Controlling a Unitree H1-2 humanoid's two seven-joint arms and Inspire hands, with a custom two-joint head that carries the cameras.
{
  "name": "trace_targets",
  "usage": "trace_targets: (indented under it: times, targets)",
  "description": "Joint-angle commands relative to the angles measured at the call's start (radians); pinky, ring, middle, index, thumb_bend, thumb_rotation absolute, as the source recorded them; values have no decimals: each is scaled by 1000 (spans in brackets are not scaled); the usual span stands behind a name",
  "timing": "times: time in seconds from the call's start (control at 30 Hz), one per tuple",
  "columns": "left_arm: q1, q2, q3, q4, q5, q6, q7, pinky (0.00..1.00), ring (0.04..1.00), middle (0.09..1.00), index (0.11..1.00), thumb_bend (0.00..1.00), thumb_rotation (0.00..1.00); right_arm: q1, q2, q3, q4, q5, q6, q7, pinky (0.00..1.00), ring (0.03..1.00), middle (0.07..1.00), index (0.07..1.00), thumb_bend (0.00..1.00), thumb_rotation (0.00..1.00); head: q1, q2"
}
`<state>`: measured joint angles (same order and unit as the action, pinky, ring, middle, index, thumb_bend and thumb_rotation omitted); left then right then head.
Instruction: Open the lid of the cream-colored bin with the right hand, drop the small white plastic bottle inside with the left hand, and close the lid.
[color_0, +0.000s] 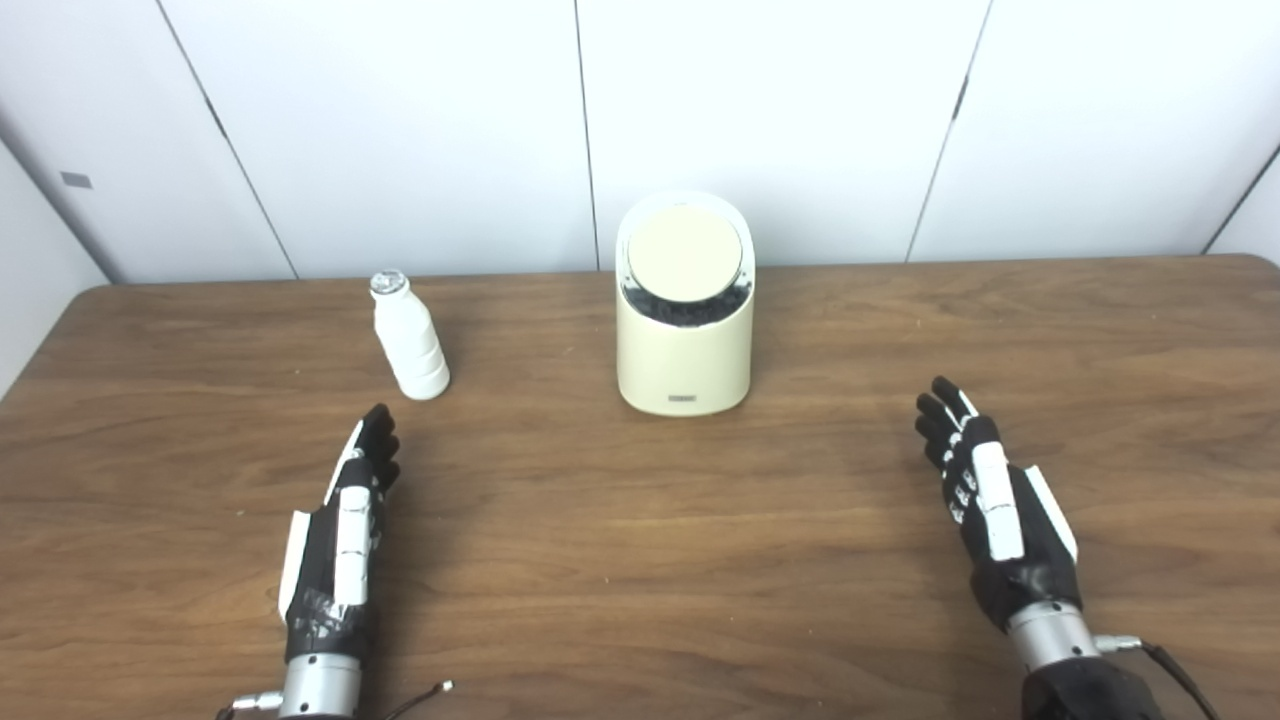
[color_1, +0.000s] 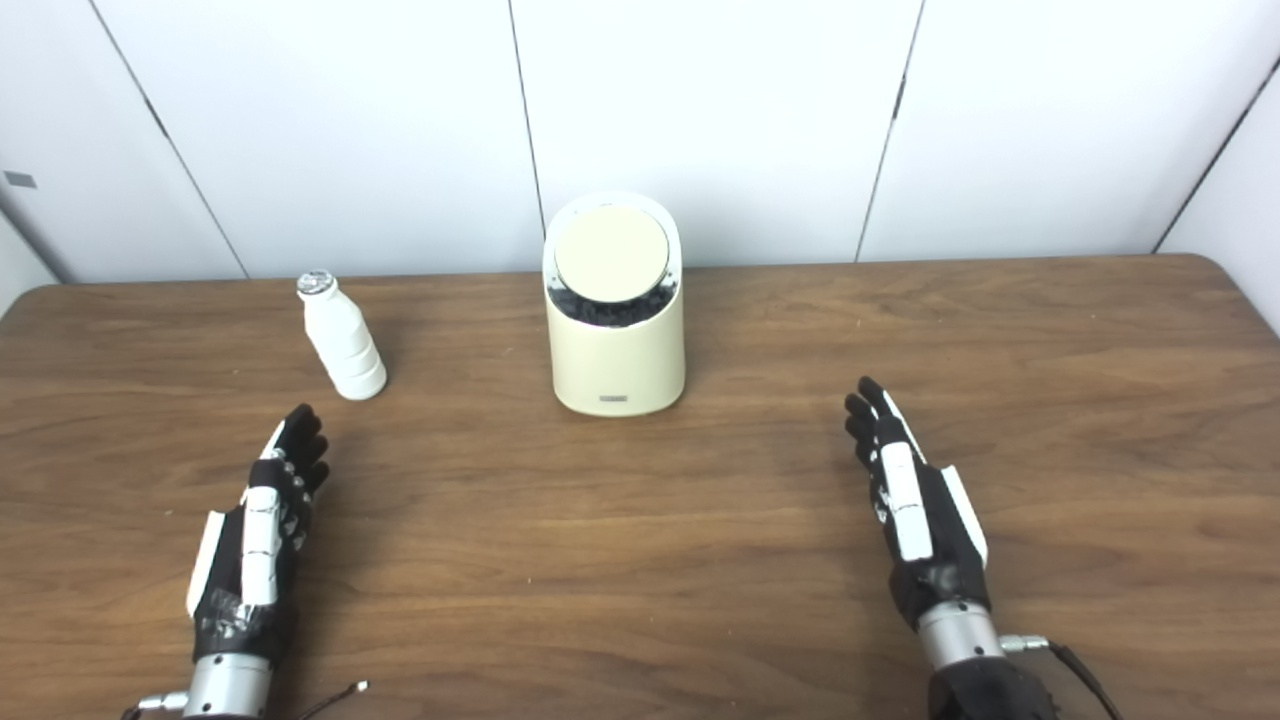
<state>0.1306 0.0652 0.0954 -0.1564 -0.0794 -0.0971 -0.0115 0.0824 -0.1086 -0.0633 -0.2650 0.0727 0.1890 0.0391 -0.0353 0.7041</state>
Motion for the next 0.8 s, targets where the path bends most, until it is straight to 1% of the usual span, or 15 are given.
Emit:
trace_targets:
  times: [0.0, 0.13, 0.2, 0.37, 0.63, 0.77]
  targets:
    - [-10, -3, -7, 15, 8, -32, -2, 983, 973, 969, 969, 545, 999, -21, -5, 0, -8, -6, -31, 2, 1000, 954, 946, 951, 636, 1000, 0, 0]
    - [-10, -3, -8, 19, 11, -40, -2, 958, 962, 962, 962, 538, 1000, -21, -1, -2, -11, -9, -18, -2, 1000, 950, 944, 947, 633, 1000, -2, -1]
    - [-9, -2, -7, 16, 7, -33, -2, 973, 965, 964, 962, 544, 1000, -19, 0, -1, -13, -13, -18, -4, 1000, 947, 944, 946, 628, 1000, -2, -1]
    - [-9, -1, -6, 15, 6, -32, -3, 974, 967, 965, 971, 543, 1000, -18, 1, -2, -15, -14, -18, -4, 1000, 945, 941, 947, 610, 1000, -2, 0]
    - [-10, -2, -7, 14, 4, -36, -4, 968, 962, 959, 967, 538, 995, -20, 1, -4, -12, -8, -14, -1, 1000, 947, 942, 947, 615, 1000, -2, 1]
    - [-9, 1, -8, 11, 3, -29, -7, 979, 967, 969, 974, 554, 997, -19, 1, -4, -17, -9, -9, -2, 1000, 945, 942, 947, 626, 1000, -1, 1]
